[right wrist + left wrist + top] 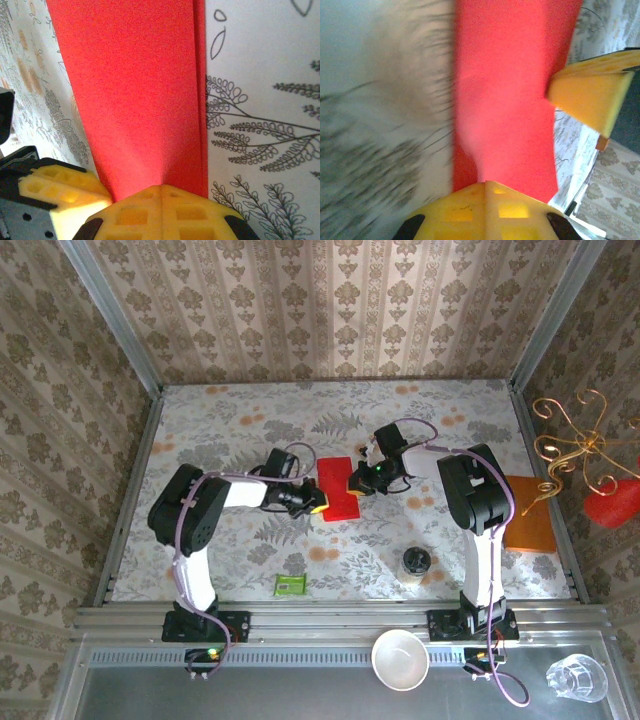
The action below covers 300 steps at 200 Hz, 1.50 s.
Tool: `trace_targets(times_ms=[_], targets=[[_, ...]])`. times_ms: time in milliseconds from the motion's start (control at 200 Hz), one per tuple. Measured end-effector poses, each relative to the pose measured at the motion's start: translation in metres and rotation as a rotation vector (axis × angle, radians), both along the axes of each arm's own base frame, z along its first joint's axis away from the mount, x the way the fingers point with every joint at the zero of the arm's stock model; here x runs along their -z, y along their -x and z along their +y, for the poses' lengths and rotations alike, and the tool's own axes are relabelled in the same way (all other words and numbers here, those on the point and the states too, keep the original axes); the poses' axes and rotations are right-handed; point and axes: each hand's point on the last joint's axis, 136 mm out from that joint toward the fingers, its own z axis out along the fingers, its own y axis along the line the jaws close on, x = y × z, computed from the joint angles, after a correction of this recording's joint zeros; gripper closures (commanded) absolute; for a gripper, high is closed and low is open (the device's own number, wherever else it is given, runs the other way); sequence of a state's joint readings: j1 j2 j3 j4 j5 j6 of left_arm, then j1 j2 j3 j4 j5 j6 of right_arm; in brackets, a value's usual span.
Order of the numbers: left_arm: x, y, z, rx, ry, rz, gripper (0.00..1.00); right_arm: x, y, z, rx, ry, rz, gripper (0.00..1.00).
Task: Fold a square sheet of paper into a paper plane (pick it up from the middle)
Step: First fold the square sheet of paper in half at the center of the table.
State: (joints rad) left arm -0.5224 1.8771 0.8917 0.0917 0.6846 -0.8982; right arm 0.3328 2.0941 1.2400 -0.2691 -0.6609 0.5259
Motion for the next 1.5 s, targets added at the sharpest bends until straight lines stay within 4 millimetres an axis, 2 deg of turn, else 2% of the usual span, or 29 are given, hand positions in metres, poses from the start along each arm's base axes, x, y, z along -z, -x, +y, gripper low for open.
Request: trace_targets(times_ms=[110, 175, 265, 395, 510, 675, 795, 990, 1085, 1185, 1335, 1400, 1501], targets=[[-0.002, -0.001, 0.020, -0.053, -0.045, 0.016, 0.97, 0.000, 0.000, 0.000, 0.000, 0.001, 0.000, 0.95], [-0.005, -0.003, 0.020, -0.057, -0.056, 0.011, 0.97, 0.000, 0.000, 0.000, 0.001, 0.001, -0.001, 0.95], [-0.015, -0.003, 0.006, -0.028, -0.055, -0.007, 0.97, 0.000, 0.000, 0.000, 0.001, 0.001, 0.000, 0.95], [-0.035, -0.006, -0.028, 0.034, -0.019, -0.065, 0.97, 0.000, 0.000, 0.000, 0.001, 0.001, -0.002, 0.95], [-0.026, -0.002, -0.040, 0.063, -0.024, -0.054, 0.97, 0.000, 0.000, 0.000, 0.001, 0.000, -0.004, 0.95], [0.003, 0.014, -0.025, 0.054, -0.075, 0.017, 0.97, 0.000, 0.000, 0.000, 0.001, 0.000, -0.004, 0.95], [0.002, 0.019, -0.017, 0.042, -0.072, 0.011, 0.97, 0.000, 0.000, 0.000, 0.001, 0.001, -0.005, 0.95], [0.001, 0.044, 0.016, 0.007, -0.121, 0.056, 0.97, 0.000, 0.001, 0.000, -0.001, 0.001, -0.005, 0.95], [-0.005, 0.048, 0.020, 0.001, -0.138, 0.060, 0.96, 0.000, 0.001, 0.000, -0.001, 0.001, -0.005, 0.95], [-0.020, 0.039, 0.012, 0.009, -0.123, 0.027, 0.96, 0.000, 0.001, 0.000, -0.001, 0.001, -0.005, 0.95], [-0.043, 0.018, -0.021, 0.048, -0.076, -0.053, 0.96, 0.000, 0.001, 0.000, 0.000, 0.001, -0.005, 0.95], [-0.040, 0.016, -0.030, 0.062, -0.074, -0.055, 0.96, 0.000, 0.001, 0.000, 0.000, 0.001, -0.005, 0.95], [-0.018, 0.024, -0.030, 0.075, -0.107, -0.011, 0.96, 0.000, 0.001, 0.000, 0.000, 0.001, -0.005, 0.95]])
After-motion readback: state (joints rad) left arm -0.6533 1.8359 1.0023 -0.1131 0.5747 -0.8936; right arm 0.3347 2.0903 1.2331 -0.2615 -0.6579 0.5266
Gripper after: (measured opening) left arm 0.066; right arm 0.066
